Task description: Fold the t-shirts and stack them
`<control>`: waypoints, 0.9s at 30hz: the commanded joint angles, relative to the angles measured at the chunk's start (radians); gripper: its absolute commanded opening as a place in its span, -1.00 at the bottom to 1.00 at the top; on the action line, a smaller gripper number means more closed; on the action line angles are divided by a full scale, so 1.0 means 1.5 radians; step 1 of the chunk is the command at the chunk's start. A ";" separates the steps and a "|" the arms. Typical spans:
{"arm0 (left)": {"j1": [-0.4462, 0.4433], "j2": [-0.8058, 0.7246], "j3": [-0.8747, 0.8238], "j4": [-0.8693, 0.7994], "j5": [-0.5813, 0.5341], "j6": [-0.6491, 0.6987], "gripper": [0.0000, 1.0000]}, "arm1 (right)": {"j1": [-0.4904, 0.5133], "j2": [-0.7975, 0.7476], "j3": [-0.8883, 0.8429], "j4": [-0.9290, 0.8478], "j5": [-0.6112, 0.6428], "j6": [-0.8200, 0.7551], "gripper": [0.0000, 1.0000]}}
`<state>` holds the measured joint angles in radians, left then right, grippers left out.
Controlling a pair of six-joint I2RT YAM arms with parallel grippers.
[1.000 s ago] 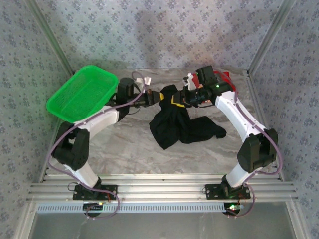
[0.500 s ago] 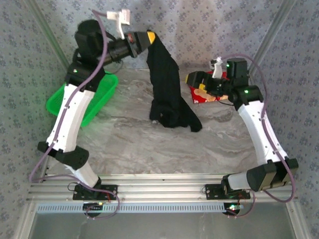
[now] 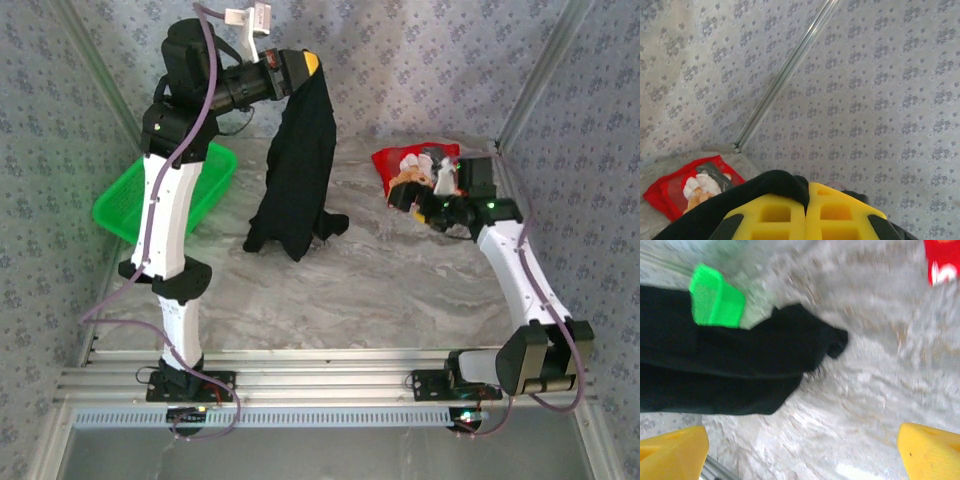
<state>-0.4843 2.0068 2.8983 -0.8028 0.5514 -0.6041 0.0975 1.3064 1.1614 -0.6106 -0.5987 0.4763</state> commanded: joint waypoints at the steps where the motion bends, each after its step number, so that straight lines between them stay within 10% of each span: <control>1: 0.010 -0.023 0.006 0.002 -0.006 0.022 -1.00 | 0.046 0.034 -0.055 0.048 -0.017 0.024 0.94; 15: 0.045 -0.071 -0.022 -0.077 -0.011 0.067 -1.00 | 0.168 0.347 0.015 0.214 0.064 0.188 0.76; 27: 0.106 -0.250 -0.297 -0.006 -0.009 0.074 -1.00 | 0.216 0.543 0.236 0.157 0.159 0.241 0.51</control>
<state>-0.3473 1.6985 2.5118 -0.9089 0.5304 -0.5053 0.3981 2.0518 1.4494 -0.3073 -0.4152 0.8108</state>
